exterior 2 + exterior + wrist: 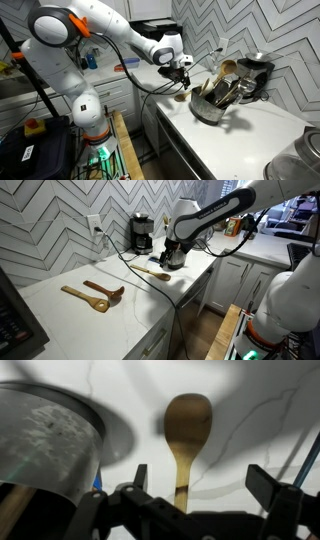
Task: Place the wooden spatula in the silver holder
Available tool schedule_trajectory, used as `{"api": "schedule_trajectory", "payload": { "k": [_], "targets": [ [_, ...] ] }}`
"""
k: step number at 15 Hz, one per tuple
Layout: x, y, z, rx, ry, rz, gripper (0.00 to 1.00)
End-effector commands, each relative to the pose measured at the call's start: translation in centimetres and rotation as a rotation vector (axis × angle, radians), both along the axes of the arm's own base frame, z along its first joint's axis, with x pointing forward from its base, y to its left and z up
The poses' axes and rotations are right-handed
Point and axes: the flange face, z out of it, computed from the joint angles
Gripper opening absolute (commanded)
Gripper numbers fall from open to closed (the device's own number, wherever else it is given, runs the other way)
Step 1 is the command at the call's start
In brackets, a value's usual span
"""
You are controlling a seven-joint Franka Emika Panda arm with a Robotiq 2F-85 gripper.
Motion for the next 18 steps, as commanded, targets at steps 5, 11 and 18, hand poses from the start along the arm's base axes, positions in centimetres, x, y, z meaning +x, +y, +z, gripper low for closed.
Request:
{"api": "schedule_trajectory", "payload": {
  "k": [5,11,18],
  "targets": [
    [3.4,2.3,-4.8,0.045,-0.011,-0.032,1.0],
    [6.2,2.7,-6.6,0.042,-0.015,-0.018,1.0],
    [8.0,2.6,-8.3,0.028,-0.009,-0.02,0.61]
  ]
}}
